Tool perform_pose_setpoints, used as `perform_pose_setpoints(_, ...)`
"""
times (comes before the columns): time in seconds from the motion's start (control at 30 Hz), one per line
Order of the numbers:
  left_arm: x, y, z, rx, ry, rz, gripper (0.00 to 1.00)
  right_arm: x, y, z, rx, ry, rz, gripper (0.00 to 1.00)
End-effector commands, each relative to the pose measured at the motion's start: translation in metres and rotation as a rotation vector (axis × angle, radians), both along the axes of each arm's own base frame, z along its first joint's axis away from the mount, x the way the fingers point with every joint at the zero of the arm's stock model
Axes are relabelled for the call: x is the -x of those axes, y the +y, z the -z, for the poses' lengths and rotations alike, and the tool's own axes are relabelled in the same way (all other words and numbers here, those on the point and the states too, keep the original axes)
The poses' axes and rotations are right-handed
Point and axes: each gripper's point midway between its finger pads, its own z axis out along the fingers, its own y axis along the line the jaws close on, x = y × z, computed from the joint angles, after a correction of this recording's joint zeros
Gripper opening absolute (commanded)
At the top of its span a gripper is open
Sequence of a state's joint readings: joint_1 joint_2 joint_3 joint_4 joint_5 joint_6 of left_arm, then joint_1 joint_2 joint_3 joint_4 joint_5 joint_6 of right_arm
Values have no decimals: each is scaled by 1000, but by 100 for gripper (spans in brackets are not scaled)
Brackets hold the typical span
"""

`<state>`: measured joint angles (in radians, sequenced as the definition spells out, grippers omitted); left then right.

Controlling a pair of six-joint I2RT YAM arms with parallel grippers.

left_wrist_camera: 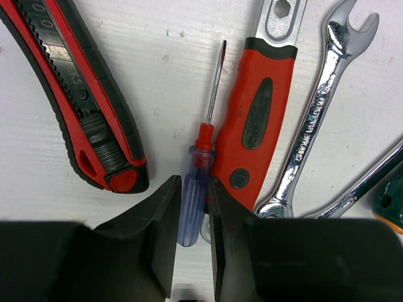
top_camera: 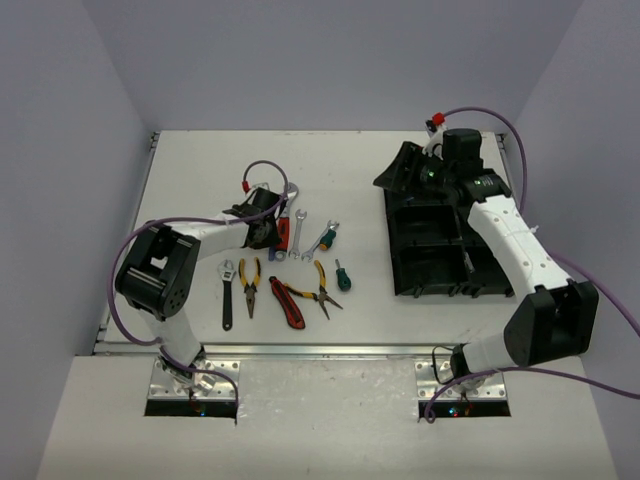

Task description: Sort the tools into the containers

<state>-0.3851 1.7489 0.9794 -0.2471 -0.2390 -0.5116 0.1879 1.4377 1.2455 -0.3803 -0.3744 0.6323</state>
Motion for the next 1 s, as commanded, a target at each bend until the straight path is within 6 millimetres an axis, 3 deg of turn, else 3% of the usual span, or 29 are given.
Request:
perform_pose_setpoints(0.0,5,25,11,-61,11,-63,25,-10,6,-24,-3,-70,-10,66)
perform_pose_setpoints(0.1,4,23,5,-49,-12,-61,29,-10,7,-24,3,-69,-12,66)
perform_pose_setpoints(0.4,2,22,0,-27,-33,-64,28,-10,12,-22,11,-64,-22,66)
perform_pose_setpoints(0.7,-2,18,-21,22,-95,-60,28,-10,14,-20,19,-60,-30,66)
perform_pose_setpoints(0.97,4,12,11,10,8,-19,28,-8,15,-20,21,-61,-38,66)
